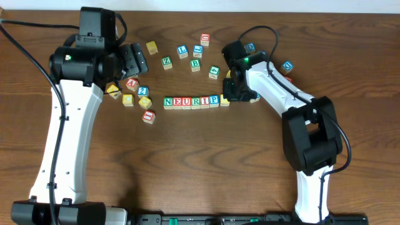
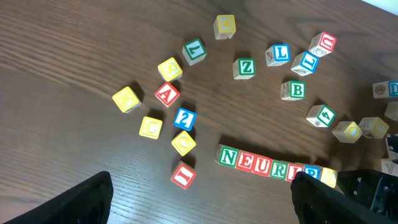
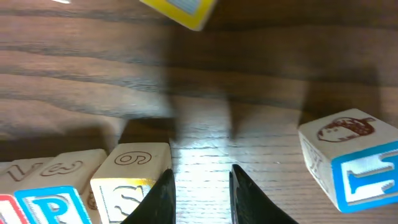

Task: Spell out NEURIPS
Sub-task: 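Push the S block left against the P block with the right gripper, then raise the right gripper away from the row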

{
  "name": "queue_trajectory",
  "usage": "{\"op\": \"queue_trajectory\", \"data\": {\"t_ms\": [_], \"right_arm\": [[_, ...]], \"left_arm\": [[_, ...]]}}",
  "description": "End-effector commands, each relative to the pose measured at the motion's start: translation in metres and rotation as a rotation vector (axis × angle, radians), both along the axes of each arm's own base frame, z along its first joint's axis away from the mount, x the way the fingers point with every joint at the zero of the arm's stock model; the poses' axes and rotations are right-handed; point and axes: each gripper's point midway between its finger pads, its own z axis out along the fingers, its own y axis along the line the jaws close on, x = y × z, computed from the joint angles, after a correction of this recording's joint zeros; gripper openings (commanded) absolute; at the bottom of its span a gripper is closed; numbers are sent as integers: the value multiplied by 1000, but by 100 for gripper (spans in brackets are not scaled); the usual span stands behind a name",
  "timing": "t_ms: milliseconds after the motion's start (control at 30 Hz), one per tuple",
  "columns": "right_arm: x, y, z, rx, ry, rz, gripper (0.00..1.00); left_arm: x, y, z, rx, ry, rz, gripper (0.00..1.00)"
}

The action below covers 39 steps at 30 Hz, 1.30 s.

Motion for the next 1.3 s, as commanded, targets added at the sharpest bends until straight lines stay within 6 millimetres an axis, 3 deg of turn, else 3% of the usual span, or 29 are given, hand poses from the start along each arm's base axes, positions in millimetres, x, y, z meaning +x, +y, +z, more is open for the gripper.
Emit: {"op": "queue_trajectory", "data": {"t_ms": [0,533,733,900,1267], "right_arm": [[-5,6,-10,-16,13,25,25],[4,7,-8,-15,-27,91,27],[17,7,12,0,-61,78,26],[26,18,24,62,-84,49,21],[29,40,13,86,-124,-17,4]], "left_arm": [[1,2,-5,17,13,-13,90],[1,2,-5,17,13,-13,90],[1,2,-5,17,13,-13,90],[1,2,-5,17,13,-13,90],[1,2,-5,17,14,-13,90]]}}
